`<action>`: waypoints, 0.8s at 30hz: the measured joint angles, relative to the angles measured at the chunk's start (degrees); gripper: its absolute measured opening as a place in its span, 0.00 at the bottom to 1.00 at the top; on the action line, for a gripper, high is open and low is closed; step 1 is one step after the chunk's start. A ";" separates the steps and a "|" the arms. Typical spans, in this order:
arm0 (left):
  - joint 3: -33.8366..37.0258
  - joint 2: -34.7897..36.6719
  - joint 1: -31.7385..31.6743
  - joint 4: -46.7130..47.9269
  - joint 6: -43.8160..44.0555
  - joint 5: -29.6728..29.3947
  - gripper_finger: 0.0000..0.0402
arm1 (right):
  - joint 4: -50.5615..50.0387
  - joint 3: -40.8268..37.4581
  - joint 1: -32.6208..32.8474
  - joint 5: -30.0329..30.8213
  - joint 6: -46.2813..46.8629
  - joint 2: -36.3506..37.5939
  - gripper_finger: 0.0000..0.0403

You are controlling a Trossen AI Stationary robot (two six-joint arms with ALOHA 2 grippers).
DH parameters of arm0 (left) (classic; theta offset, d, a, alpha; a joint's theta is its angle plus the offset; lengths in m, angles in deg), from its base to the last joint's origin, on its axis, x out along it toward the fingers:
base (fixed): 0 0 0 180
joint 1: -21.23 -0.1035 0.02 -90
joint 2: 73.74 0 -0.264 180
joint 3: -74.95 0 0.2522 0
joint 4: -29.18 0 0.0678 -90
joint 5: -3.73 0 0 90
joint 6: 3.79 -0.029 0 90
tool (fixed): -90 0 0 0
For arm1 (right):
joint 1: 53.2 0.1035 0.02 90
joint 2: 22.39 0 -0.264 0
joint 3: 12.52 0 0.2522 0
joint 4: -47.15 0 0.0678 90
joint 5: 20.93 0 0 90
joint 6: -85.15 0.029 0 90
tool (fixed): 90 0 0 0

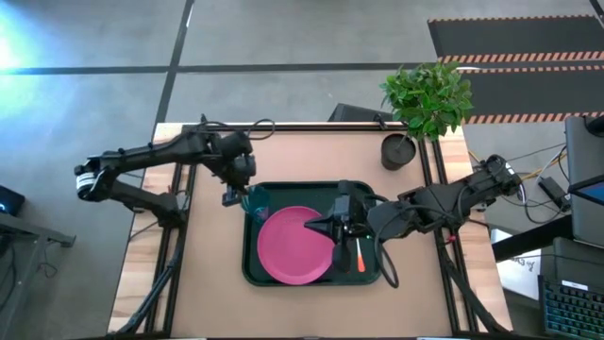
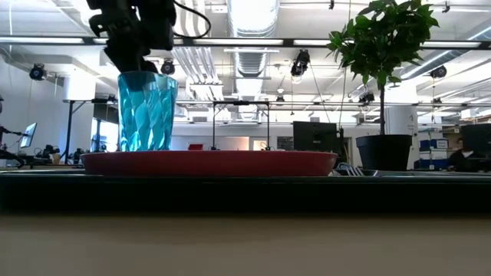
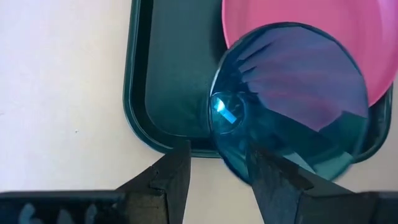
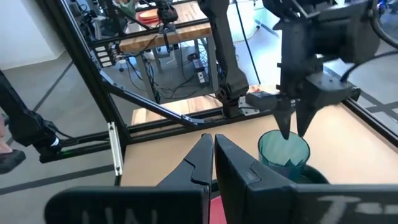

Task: Pick and place plate/cup/fork/spoon on tray
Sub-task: Adjust the blue glass on the black serving tray

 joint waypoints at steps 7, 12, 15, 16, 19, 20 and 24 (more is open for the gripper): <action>-0.01 -3.09 0.22 -3.01 0.42 -0.04 0.25 | -0.29 0.00 0.42 0.11 -0.78 0.04 0.02; 0.00 -3.31 1.18 -5.58 0.63 -0.06 0.03 | -1.22 0.00 0.41 0.22 -0.85 0.04 0.02; 0.00 -2.86 1.89 -7.99 0.82 -0.32 0.01 | -1.18 0.00 0.41 0.24 -0.87 0.04 0.02; 0.00 -2.64 2.01 -8.78 0.85 -0.42 0.01 | -1.16 0.00 0.41 0.24 -0.89 0.04 0.02; 0.00 -2.36 2.19 -11.37 0.91 -0.32 0.01 | -1.16 0.00 0.41 0.23 -0.98 0.04 0.02; 0.00 -2.36 2.19 -11.74 0.92 -0.54 0.01 | -1.16 0.00 0.41 0.23 -0.98 0.04 0.02; 0.00 -2.85 2.16 -10.38 0.92 -3.43 0.00 | -1.14 0.00 0.41 0.24 -0.87 0.04 0.02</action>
